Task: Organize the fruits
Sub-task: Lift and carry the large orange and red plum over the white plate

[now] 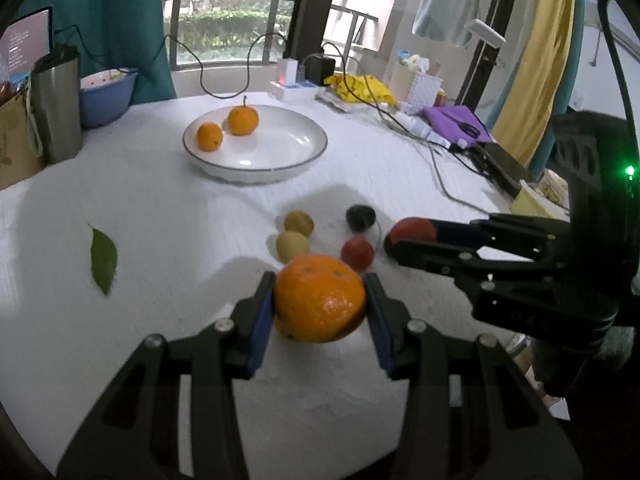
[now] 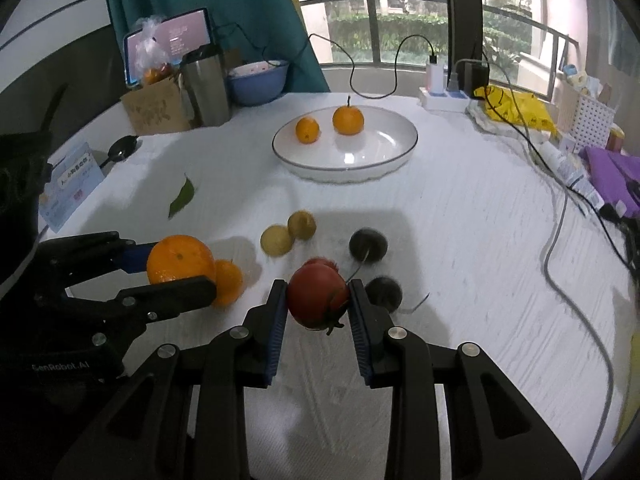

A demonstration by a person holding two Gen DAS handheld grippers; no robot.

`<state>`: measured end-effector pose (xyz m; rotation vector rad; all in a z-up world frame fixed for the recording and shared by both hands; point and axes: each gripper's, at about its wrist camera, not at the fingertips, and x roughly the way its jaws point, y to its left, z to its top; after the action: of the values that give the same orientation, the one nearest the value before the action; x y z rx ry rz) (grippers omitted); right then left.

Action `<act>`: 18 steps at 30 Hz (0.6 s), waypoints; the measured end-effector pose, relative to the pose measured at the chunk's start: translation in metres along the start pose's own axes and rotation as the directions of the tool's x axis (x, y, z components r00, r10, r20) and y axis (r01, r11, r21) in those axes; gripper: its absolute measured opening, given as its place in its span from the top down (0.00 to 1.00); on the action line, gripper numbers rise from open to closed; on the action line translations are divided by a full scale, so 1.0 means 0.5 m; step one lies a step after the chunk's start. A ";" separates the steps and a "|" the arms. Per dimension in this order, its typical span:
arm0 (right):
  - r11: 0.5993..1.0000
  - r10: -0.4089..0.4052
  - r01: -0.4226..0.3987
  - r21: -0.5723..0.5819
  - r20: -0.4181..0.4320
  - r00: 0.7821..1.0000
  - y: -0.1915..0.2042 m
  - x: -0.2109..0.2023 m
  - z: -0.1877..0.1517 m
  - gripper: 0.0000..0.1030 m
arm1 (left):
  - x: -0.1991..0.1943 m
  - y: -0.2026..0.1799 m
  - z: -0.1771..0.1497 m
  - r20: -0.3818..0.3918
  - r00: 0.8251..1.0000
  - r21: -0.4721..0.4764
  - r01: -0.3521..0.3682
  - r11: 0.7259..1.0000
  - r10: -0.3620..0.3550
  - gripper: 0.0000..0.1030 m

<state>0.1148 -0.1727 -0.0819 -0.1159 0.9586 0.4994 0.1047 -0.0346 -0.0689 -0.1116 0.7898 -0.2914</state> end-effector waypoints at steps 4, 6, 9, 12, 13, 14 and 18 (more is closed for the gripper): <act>1.000 -0.004 0.004 -0.001 0.009 1.000 -0.008 0.000 0.022 0.68 | 0.005 0.008 0.017 0.009 1.000 -0.005 -0.002 1.000 0.002 0.57; 1.000 -0.008 0.008 -0.001 0.013 1.000 -0.013 0.002 0.032 0.68 | 0.008 0.012 0.026 0.016 1.000 -0.007 -0.003 1.000 0.003 0.57; 1.000 -0.012 0.012 0.001 0.020 1.000 -0.022 0.005 0.049 0.68 | 0.014 0.021 0.044 0.024 1.000 -0.011 -0.004 1.000 0.004 0.57; 1.000 -0.015 0.015 0.001 0.027 1.000 -0.031 0.009 0.066 0.68 | 0.020 0.029 0.059 0.029 1.000 -0.012 -0.006 1.000 0.006 0.57; 1.000 -0.016 0.016 0.001 0.028 0.999 -0.034 0.012 0.072 0.69 | 0.023 0.032 0.065 0.031 1.000 -0.012 -0.006 1.000 0.007 0.57; 1.000 -0.016 0.016 0.001 0.028 0.999 -0.036 0.014 0.076 0.68 | 0.024 0.034 0.069 0.032 0.999 -0.012 -0.007 1.000 0.007 0.57; 1.000 -0.016 0.016 0.000 0.029 0.999 -0.045 0.025 0.094 0.68 | 0.033 0.046 0.092 0.042 0.999 -0.013 -0.010 1.000 0.011 0.57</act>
<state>0.1665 -0.1733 -0.0675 -0.1169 0.9289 0.4850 0.1534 -0.0182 -0.0528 -0.1249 0.7509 -0.2736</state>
